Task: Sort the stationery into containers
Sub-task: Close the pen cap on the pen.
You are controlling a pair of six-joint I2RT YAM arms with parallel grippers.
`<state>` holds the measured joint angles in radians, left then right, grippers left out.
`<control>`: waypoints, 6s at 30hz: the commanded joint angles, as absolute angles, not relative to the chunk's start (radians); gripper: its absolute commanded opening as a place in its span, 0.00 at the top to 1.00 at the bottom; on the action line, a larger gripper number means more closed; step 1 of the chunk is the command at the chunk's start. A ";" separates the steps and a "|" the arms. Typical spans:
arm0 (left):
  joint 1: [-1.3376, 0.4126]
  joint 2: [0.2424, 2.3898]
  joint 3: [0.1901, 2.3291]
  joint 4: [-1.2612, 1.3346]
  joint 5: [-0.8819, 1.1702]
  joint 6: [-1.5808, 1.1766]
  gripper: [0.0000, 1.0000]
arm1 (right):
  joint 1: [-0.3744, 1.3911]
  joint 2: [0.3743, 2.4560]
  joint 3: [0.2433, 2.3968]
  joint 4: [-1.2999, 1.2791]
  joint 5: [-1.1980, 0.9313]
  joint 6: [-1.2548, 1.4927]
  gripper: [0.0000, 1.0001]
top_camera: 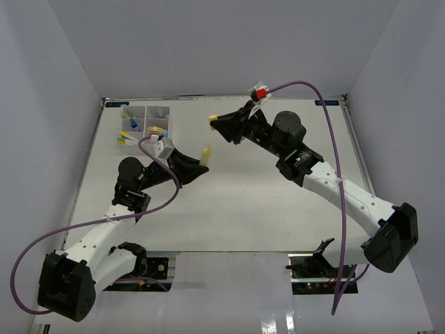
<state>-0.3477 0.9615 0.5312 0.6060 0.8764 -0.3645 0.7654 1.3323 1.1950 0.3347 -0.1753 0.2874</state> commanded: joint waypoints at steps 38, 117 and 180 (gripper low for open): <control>-0.571 0.976 0.580 0.591 0.385 -0.359 1.00 | 0.765 1.287 1.112 0.511 -0.207 0.437 0.92; -0.630 1.060 0.589 0.816 0.271 -0.287 1.00 | 0.765 1.239 1.060 0.506 -0.187 0.439 0.90; -0.630 1.035 0.649 0.669 0.364 -0.098 1.00 | 0.764 1.074 1.052 0.301 -0.120 0.276 0.18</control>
